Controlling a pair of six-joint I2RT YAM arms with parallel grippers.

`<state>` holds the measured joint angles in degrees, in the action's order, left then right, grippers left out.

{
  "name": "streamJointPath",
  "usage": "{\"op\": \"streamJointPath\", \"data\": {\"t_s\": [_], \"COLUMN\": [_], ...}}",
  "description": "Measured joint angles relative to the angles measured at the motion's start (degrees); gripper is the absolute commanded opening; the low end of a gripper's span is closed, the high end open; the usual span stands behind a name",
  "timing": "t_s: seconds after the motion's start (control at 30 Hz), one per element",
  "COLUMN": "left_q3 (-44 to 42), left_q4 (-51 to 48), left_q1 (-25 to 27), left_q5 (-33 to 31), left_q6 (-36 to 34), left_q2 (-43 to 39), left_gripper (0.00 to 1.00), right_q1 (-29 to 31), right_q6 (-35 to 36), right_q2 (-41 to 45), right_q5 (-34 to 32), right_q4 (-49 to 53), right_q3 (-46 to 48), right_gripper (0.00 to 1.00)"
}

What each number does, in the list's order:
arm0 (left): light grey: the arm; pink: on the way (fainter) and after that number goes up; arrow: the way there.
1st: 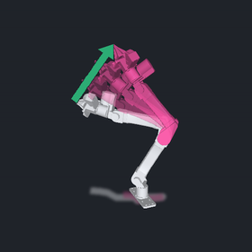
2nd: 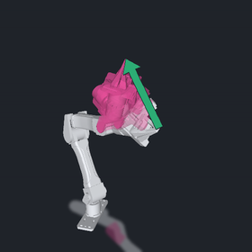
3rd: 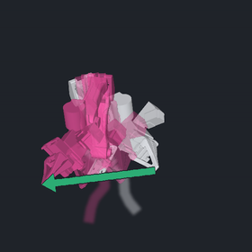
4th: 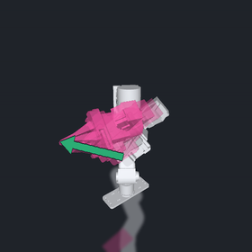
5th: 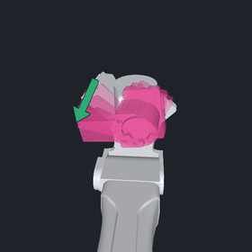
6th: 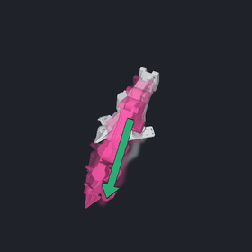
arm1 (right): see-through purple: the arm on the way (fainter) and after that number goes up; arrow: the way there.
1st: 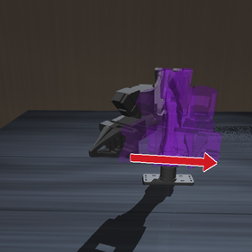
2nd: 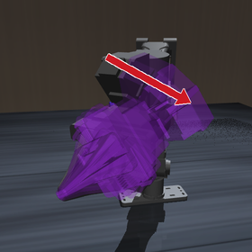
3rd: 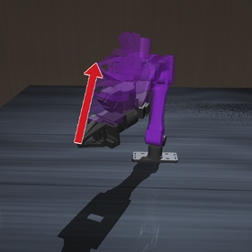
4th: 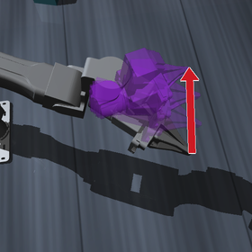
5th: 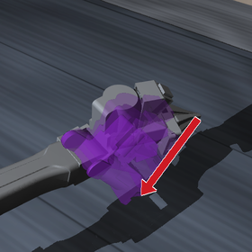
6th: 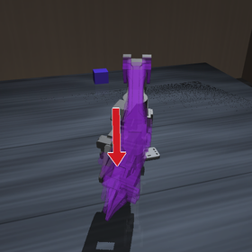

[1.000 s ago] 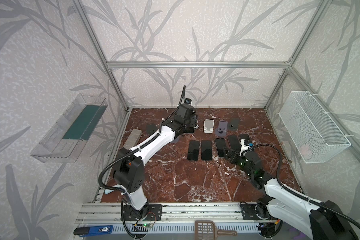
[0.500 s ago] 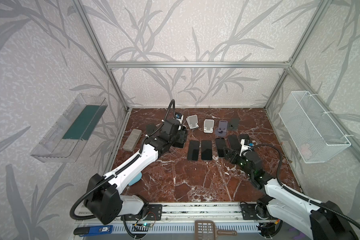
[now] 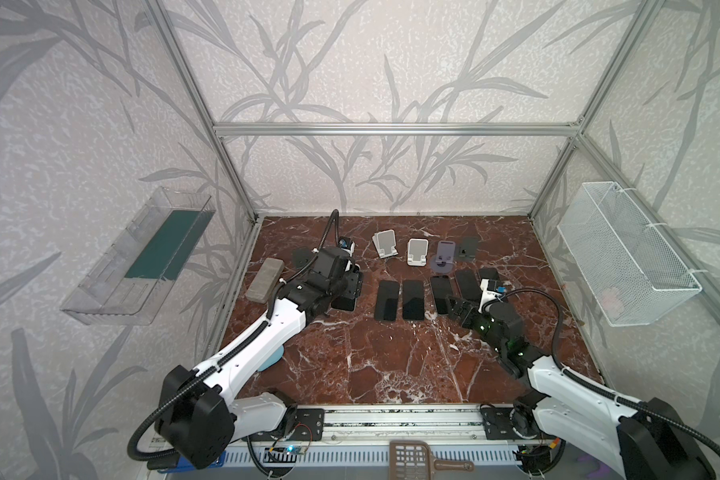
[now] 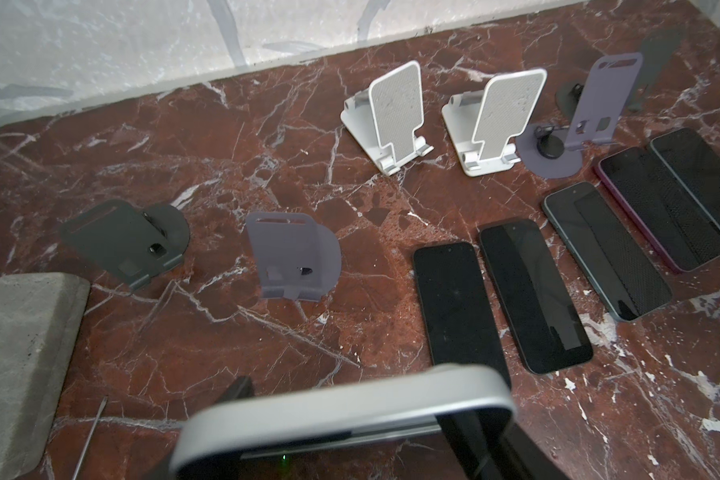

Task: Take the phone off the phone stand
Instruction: 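Carry the held phone with the left gripper toward the robot, then lower the held phone flat onto the table beside the flat phones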

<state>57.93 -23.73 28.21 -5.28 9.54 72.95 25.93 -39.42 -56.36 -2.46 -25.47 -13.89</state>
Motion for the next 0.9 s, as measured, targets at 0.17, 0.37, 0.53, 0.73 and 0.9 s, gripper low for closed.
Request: {"op": "streamJointPath", "data": {"t_s": [0.17, 0.37, 0.53, 0.73, 0.9], "left_q3": [2.38, 4.94, 8.46, 14.8, 18.16], "left_q4": [-2.86, -5.18, -7.52, -12.57, -15.76], "left_q1": [-1.22, -1.33, -1.49, -1.53, -1.53], "left_q5": [2.27, 4.83, 6.43, 8.26, 8.94], "left_q6": [0.11, 0.13, 0.37, 0.59, 0.61], "left_q2": [5.27, 10.4, 16.57, 24.72, 30.51], "left_gripper": [0.45, 0.44, 0.42, 0.37, 0.35], "right_q1": [0.0, 0.0, 0.0, 0.0, 0.0], "right_q6": [0.02, 0.02, 0.26, 0.55, 0.83], "right_q2": [-0.09, -0.46, -0.46, 0.39, 0.5], "right_q5": [-0.02, -0.02, -0.07, -0.46, -0.55], "right_q4": [0.0, -0.02, 0.04, 0.15, 0.2], "right_q3": [0.0, 0.0, 0.0, 0.0, 0.0], "right_gripper": [0.92, 0.92, 0.92, 0.92, 0.92]}}
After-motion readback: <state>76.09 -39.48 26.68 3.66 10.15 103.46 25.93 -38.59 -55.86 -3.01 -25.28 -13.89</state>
